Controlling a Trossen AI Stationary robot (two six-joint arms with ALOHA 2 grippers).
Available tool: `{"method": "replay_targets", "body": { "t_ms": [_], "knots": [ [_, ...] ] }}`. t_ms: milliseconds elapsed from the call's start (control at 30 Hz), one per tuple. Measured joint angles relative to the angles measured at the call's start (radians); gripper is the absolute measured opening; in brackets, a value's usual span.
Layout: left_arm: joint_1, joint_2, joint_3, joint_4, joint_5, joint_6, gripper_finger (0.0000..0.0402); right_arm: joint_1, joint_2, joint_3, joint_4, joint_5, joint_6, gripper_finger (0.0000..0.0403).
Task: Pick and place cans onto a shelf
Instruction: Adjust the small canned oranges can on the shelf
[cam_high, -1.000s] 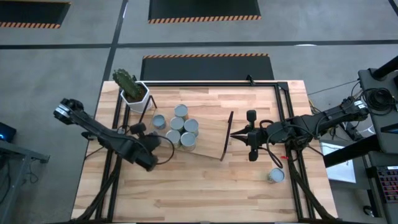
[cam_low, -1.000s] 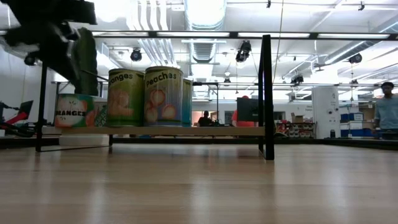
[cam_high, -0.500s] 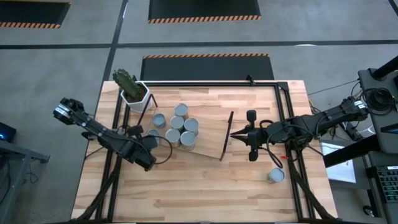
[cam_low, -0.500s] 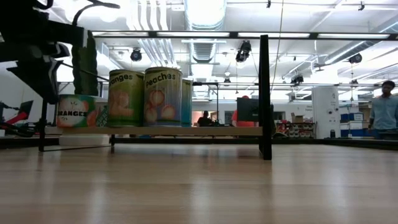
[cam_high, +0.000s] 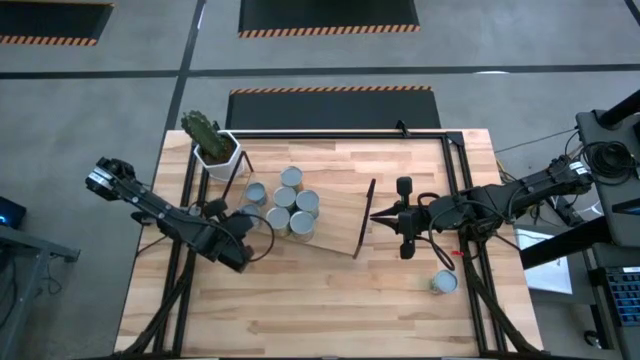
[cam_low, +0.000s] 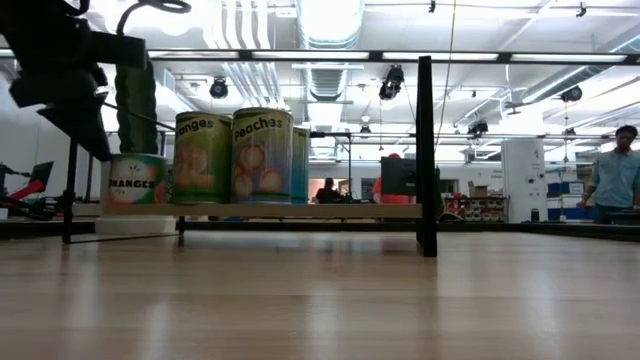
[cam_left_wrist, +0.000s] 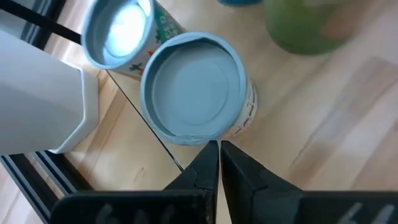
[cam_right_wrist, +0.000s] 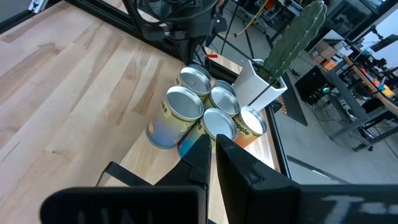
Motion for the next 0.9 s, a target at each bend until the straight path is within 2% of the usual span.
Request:
{"method": "replay_targets", "body": {
  "t_ms": [233,400,567,767,900],
  "knots": [
    [0.0,0.0,0.0,-0.002,-0.039,-0.063,0.0,0.0,0.0,0.0,0.0,0.0,0.0,0.0013],
    [-0.007,0.0,0.0,0.052,0.016,-0.047,0.0,0.0,0.0,0.0,0.0,0.0,0.006,0.0013],
    [-0.013,0.003,0.054,0.18,0.087,0.15,0.0,0.0,0.0,-0.001,0.0,-0.001,0.082,0.0013],
    [-0.014,0.002,0.172,0.169,0.078,0.431,0.0,0.0,0.007,-0.018,0.013,-0.002,0.209,0.0013],
    [-0.014,-0.003,0.191,0.161,0.059,0.507,0.0,0.0,0.009,-0.046,0.057,-0.009,0.238,0.0013]
  ]
}}
